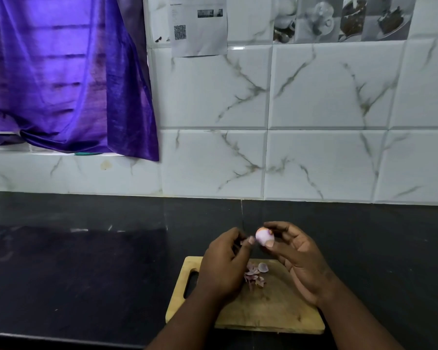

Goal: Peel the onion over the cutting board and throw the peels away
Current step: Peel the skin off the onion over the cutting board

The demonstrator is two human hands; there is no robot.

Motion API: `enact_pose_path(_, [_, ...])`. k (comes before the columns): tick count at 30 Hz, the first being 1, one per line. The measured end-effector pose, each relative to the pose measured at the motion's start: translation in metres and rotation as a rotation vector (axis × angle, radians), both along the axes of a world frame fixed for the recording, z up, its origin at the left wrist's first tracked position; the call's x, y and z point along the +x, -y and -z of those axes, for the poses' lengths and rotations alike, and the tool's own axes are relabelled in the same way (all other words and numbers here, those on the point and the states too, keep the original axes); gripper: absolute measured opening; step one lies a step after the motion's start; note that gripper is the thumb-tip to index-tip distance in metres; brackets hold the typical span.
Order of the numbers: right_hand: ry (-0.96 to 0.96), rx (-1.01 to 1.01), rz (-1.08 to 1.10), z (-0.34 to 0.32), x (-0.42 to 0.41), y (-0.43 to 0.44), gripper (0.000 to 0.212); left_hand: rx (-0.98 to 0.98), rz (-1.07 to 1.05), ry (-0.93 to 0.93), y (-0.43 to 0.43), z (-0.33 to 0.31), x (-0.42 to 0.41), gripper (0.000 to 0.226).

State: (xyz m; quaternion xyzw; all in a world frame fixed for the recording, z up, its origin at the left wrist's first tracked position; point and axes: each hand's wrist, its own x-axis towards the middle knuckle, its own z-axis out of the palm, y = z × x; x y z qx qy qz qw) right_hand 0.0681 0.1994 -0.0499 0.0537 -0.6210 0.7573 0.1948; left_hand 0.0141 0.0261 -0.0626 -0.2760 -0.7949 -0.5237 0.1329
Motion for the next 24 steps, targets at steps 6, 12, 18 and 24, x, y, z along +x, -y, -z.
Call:
enact_pose_path(6, [-0.011,0.033,-0.022,0.0008,0.0004,-0.0005,0.045,-0.1,-0.067,-0.003,-0.0019,-0.0008,-0.0025,0.015])
enact_pose_path(12, [-0.019,0.023,-0.021,0.0014,0.0003,-0.0044,0.052,-0.17,-0.076,0.009,0.0,0.0014,-0.0053,0.016])
enact_pose_path(18, [-0.003,0.115,0.02,0.005,-0.0017,-0.004,0.041,0.007,-0.017,-0.014,0.0005,0.0004,-0.003,0.013])
enact_pose_path(24, [0.013,0.175,-0.007,0.0069,-0.0019,-0.003,0.044,0.105,0.022,-0.039,0.0013,-0.0002,0.0001,0.013])
